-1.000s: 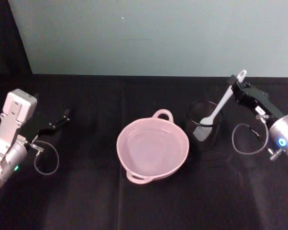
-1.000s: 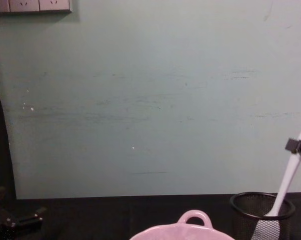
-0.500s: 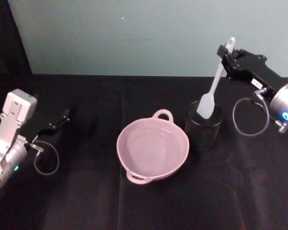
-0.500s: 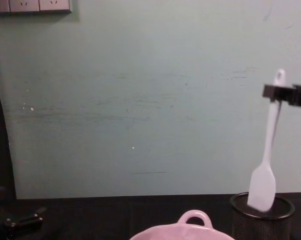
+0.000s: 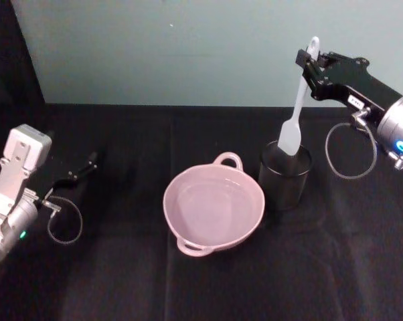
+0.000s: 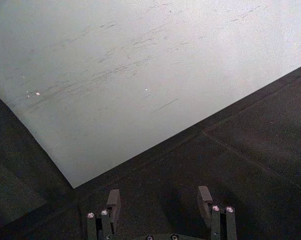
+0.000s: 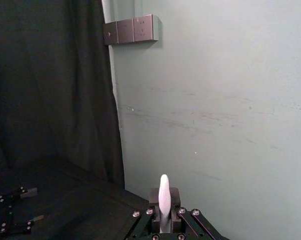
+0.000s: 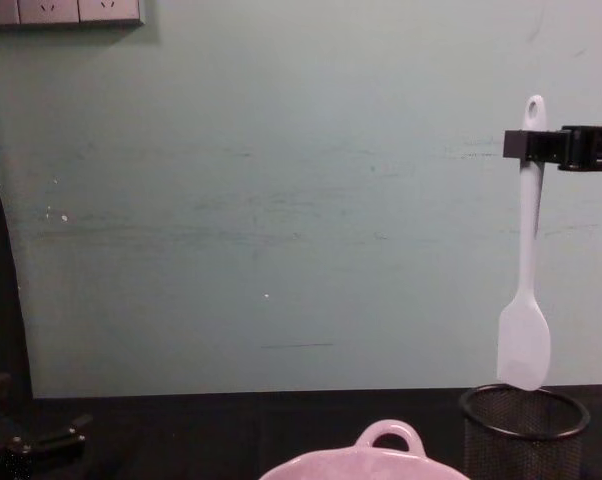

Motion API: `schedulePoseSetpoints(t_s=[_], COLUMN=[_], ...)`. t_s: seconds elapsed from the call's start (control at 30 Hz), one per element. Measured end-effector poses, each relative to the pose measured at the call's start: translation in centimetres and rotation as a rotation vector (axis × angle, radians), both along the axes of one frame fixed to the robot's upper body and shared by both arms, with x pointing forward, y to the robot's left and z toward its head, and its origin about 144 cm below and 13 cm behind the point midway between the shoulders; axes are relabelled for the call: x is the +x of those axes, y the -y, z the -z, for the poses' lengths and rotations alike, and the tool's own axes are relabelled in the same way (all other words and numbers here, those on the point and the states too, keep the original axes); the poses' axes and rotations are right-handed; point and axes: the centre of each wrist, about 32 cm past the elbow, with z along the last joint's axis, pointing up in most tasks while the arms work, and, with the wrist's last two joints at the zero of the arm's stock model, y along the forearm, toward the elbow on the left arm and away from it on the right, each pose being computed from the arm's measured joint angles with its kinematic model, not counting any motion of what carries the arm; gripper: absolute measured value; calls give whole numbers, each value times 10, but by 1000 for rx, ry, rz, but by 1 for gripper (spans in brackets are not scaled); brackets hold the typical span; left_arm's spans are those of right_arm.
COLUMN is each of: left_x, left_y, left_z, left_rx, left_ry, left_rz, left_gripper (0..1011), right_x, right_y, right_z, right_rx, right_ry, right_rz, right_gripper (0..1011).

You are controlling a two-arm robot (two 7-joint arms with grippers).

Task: Use the one hand to pick up the spoon and stir the clear water in the bowl.

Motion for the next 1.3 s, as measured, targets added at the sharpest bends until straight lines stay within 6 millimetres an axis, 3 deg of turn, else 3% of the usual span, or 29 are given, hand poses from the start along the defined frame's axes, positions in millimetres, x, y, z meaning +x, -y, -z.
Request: schedulePoseSetpoints(t_s=[0.77, 1.1, 1.3], left_x=[0, 0, 0], left_y=[0, 0, 0], left_z=[0, 0, 0], left_rx=[0, 0, 0], left_ry=[0, 0, 0], left_rz=[0, 0, 0], left_gripper=[1011, 1011, 1011], right_x=[0, 8, 17], right_y=[0, -55, -88], right_z=[2, 6, 19], right_rx=[5, -17, -48], right_ry=[-2, 11, 5], right_rz=[2, -128, -195], right_gripper=[114, 114, 114])
